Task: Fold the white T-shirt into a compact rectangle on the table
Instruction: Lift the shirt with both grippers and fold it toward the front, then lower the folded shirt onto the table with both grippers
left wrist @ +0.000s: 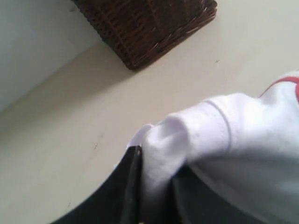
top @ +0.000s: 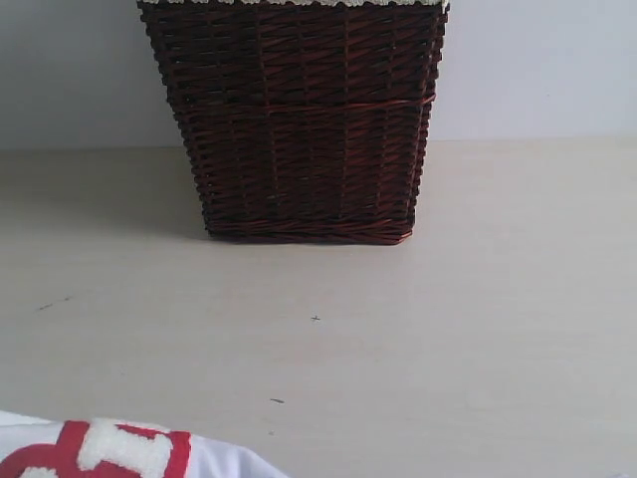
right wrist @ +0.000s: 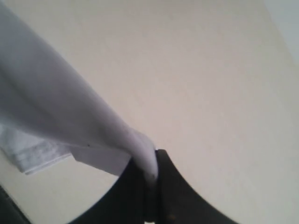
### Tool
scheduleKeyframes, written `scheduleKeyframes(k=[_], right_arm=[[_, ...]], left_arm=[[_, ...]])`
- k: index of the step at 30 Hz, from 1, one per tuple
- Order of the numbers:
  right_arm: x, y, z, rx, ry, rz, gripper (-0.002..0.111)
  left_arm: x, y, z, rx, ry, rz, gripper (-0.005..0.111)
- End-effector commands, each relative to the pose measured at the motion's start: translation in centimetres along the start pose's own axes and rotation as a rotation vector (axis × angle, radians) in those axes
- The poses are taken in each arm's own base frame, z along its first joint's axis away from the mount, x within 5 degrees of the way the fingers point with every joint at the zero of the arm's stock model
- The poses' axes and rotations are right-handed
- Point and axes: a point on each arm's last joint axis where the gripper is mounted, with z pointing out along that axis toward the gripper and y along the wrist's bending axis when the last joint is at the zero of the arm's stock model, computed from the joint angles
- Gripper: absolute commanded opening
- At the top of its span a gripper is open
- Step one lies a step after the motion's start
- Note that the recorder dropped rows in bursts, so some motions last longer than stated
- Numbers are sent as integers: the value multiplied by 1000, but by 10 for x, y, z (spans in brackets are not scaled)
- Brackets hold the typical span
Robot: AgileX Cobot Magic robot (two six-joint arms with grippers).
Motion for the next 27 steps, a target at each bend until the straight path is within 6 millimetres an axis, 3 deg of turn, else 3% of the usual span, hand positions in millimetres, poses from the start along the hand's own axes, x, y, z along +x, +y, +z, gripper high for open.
scheduleKeyframes(k=[1,7,11,18,27], right_arm=[[5,-5,14,80,11,-62,0],[-1,-20,17,222,-43,-109,0],[-4,-29,24,216,-35,-101,0],[-7,-44,51,72,43,-75,0],[-13,-75,88,114,47,-39,0]], left_arm=[[14,9,26,-104,-36,102,0],[28,20,57,-152,7,160,0],[30,32,73,-191,33,161,0],[32,48,100,-182,114,108,0],[41,67,134,-198,220,155,0]])
